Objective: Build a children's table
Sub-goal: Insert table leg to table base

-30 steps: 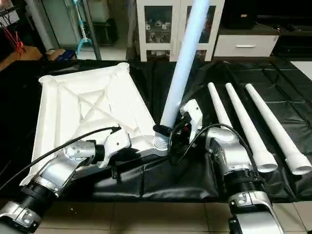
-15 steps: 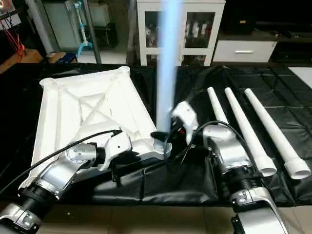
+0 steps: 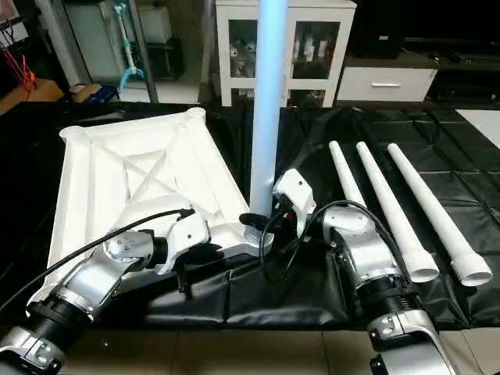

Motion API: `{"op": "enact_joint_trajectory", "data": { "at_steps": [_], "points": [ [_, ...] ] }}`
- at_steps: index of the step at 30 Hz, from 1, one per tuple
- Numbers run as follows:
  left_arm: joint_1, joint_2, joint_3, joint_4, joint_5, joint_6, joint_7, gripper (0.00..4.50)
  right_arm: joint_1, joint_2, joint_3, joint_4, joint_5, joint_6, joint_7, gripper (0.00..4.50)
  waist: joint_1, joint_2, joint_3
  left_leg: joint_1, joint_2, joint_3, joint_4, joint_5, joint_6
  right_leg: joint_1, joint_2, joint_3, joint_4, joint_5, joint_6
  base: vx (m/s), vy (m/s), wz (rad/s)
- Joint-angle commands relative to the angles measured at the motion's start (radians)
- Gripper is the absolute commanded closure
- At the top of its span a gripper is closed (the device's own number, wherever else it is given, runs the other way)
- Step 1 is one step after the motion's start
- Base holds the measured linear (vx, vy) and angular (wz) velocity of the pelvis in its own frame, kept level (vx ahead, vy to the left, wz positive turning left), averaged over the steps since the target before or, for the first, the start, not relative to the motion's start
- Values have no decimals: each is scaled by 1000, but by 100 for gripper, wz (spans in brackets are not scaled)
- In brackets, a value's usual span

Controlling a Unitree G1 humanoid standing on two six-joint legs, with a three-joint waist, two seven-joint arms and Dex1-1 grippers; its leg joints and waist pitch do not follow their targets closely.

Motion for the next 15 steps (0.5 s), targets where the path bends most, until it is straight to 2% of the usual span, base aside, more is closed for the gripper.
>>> {"op": "enact_joint_trajectory", "data": {
  "at_steps": [1, 3, 7, 12, 15],
  "points": [
    [-2, -6, -28, -5, 17, -4, -14, 450, 85, -2, 44, 153, -80, 52, -57, 264, -14, 5, -1, 2, 39, -32, -106, -646, -24, -13, -38, 15, -95, -599, -107, 0, 0, 0],
    [-3, -5, -27, -4, 16, -5, -16, 450, 83, 13, 21, 151, -59, 50, -74, 264, -20, 9, 2, 5, 38, -35, -107, -676, -27, -17, -37, 13, -99, -625, -98, 0, 0, 0],
    [-5, -2, -27, -3, 16, -4, -21, 450, 80, 17, 20, 148, -51, 51, -81, 264, -33, 12, 4, 6, 35, -45, -106, -712, -26, -21, -40, 7, -107, -688, -74, 0, 0, 0],
    [-3, 0, -25, -7, 13, -2, -24, 450, 69, 34, -23, 148, -12, 73, -98, 264, -32, 11, 2, 1, 36, -45, -109, -689, -21, -18, -42, 11, -106, -658, -84, 0, 0, 0],
    [-1, 0, -25, -9, 14, 0, -25, 450, 63, 42, -54, 156, 9, 87, -108, 264, -31, 13, 0, -3, 39, -44, -113, -666, -20, -12, -43, 12, -104, -613, -100, 0, 0, 0]
  ]
}}
